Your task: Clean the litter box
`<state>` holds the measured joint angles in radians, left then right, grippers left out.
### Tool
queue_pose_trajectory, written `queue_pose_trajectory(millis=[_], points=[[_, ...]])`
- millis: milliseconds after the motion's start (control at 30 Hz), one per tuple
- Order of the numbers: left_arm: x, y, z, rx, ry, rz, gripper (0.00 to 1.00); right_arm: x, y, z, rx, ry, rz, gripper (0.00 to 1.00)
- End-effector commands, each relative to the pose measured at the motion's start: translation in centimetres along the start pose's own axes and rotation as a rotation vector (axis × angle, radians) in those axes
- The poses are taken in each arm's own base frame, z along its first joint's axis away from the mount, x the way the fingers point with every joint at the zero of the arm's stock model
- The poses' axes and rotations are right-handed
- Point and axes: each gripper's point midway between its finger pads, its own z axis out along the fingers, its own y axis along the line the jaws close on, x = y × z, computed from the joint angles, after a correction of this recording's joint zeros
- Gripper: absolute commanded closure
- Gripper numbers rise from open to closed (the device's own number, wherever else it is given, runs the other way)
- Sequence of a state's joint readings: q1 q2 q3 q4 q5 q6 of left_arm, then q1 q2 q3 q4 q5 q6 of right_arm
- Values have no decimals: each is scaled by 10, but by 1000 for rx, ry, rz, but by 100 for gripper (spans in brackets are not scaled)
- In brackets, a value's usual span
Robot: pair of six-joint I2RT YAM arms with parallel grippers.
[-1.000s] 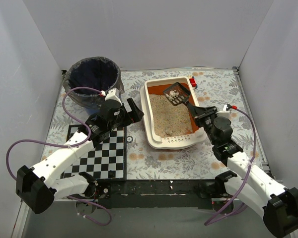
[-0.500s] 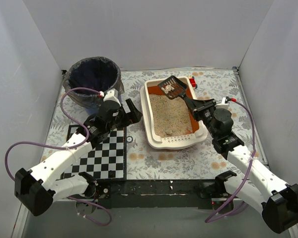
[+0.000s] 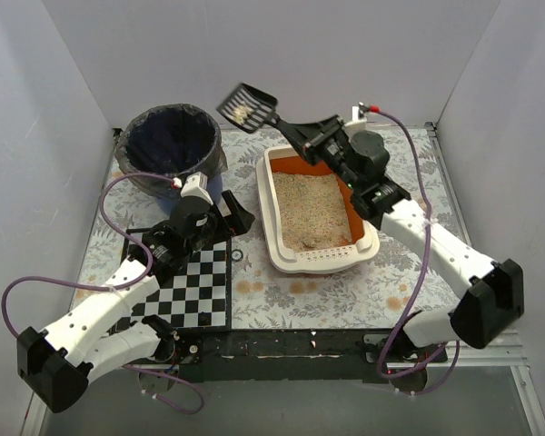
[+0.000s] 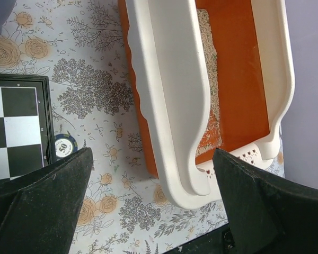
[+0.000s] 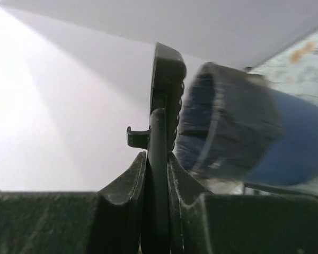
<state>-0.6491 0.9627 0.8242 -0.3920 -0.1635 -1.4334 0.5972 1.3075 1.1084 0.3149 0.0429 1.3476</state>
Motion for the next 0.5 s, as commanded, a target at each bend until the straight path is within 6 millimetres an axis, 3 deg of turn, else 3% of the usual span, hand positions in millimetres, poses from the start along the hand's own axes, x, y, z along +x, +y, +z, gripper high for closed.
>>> queue_pose_trajectory(millis=[0,167,267,367,467], points=[[-3,3,-11,13,-24,-14,2,32,86,34,-189,80,-91,99],[-5,7,-15,1,-44,-19,2,80,87,93,-192,174,-258,99],[-7,11,-17,-15,-54,-14,2,106,69,124,-140,237,-434,99],[-6,13,-17,-22,-54,-10,2,123,71,137,-271,291,-643,99],[-5,14,-15,-29,-51,-9,2,138,83,136,-460,301,-870,99]])
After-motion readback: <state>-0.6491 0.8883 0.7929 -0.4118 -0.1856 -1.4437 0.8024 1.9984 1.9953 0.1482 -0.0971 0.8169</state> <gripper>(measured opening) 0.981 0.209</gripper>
